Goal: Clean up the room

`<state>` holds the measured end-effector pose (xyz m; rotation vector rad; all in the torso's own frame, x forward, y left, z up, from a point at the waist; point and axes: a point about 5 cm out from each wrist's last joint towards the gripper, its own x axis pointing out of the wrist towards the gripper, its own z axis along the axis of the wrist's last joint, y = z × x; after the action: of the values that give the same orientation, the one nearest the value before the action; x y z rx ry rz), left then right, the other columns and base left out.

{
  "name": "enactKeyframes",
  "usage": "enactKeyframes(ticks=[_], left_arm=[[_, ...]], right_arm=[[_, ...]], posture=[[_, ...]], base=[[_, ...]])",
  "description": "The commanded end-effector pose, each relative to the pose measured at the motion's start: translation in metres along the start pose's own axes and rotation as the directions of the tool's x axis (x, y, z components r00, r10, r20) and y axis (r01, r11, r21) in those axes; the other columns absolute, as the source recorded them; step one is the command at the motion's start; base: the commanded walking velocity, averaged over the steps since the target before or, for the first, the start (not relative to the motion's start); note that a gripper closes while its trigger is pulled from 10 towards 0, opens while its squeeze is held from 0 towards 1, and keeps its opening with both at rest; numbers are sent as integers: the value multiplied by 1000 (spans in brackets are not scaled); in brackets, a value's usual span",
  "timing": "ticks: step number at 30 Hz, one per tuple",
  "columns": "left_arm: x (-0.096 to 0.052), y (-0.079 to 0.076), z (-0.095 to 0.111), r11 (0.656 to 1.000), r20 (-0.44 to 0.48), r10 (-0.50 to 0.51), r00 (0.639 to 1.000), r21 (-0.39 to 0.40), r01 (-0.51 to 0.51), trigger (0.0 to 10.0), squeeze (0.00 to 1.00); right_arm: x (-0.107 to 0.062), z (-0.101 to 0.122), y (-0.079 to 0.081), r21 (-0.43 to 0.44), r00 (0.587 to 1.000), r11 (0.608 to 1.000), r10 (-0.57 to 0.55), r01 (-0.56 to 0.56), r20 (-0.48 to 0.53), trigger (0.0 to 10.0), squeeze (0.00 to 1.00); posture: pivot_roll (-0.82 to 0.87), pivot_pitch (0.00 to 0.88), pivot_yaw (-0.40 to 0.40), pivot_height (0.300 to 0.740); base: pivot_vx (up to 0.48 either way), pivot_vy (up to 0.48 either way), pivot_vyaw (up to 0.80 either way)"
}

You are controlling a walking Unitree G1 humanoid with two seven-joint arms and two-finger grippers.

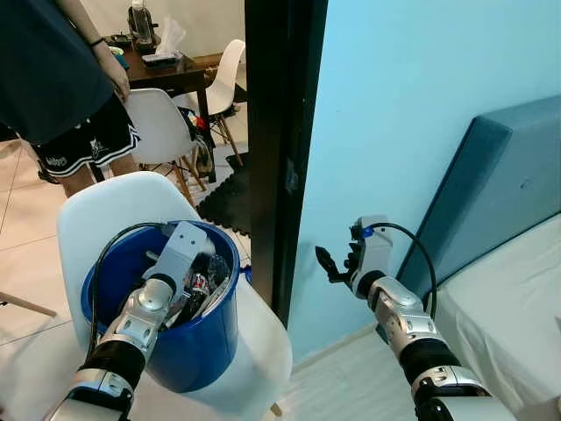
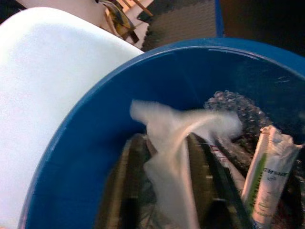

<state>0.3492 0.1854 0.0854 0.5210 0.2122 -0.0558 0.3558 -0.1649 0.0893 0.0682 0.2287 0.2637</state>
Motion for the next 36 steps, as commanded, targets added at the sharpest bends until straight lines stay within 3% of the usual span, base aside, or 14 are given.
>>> enactKeyframes(ticks=[1,5,8,9,11,12,13,15,16,18,22,30,34,36], left_arm=[[2,0,3,999,9,21,1000,28,-21,10000,1000],[4,8,9,997,37,69,997,18,-70,10000,1000],[4,9,15,996,80,77,994,-59,-72,10000,1000],[2,5,22,987,131,45,990,-158,-24,10000,161],[1,2,27,974,171,27,985,-224,12,10000,161],[-1,-1,33,944,224,-3,974,-322,77,10000,0],[-3,-3,38,875,263,-26,965,-460,149,10000,0],[-3,-3,38,875,263,-26,965,-460,149,10000,0],[-5,-4,41,820,286,-39,957,-538,194,10000,0],[-7,-6,42,802,304,-59,951,-552,227,10000,0],[-9,-8,32,833,279,-77,957,-510,215,10000,0],[-14,-10,20,818,269,-95,959,-528,229,10000,0],[-20,-11,9,803,248,-113,962,-548,236,10000,0],[-20,-11,9,803,248,-113,962,-548,236,10000,0]], right_arm=[[-2,-1,-1,-6,1000,1000,-4,4,-8,10000,0],[-3,-1,-3,-5,1000,1000,-7,7,-7,10000,0],[-3,-2,-3,-3,1000,1000,-8,8,-8,10000,0],[-3,-3,-2,-2,1000,1000,-7,7,-11,10000,0],[-3,-4,-2,-2,1000,1000,-7,7,-13,10000,0],[-3,-5,0,-1,1000,1000,-5,5,-16,10000,0],[-2,-7,1,1,1000,1000,-1,1,-20,10000,0],[-2,-7,1,1,1000,1000,-1,1,-20,10000,0],[-2,-8,2,3,1000,1000,1,-1,-24,10000,0],[-2,-9,4,3,999,1000,7,-7,-31,10000,0],[-3,-17,6,4,998,1000,15,-15,-63,10000,0],[-13,-45,-2,-1,986,1000,-27,27,-166,10000,0],[-36,-89,-14,47,944,992,-99,119,-314,10000,0],[-36,-89,-14,47,944,992,-99,119,-314,10000,0]], posture=[[-76,0,-13,740],[-77,0,-12,740],[-76,0,-12,740],[-71,0,-13,740],[-69,0,-13,740],[-69,0,-13,740],[-64,0,-15,740],[-64,0,-15,740],[-64,0,-15,740],[-56,0,-21,740],[-57,0,-21,740],[-52,0,-30,740],[-49,0,-33,740],[-49,0,-33,740]], base=[[0,0,0],[0,0,0],[0,0,0],[0,0,0],[0,0,0],[0,0,0],[0,0,0],[0,0,0],[0,0,0],[-240,0,0],[-356,0,0],[-368,0,0],[-413,0,0],[-442,0,0]])
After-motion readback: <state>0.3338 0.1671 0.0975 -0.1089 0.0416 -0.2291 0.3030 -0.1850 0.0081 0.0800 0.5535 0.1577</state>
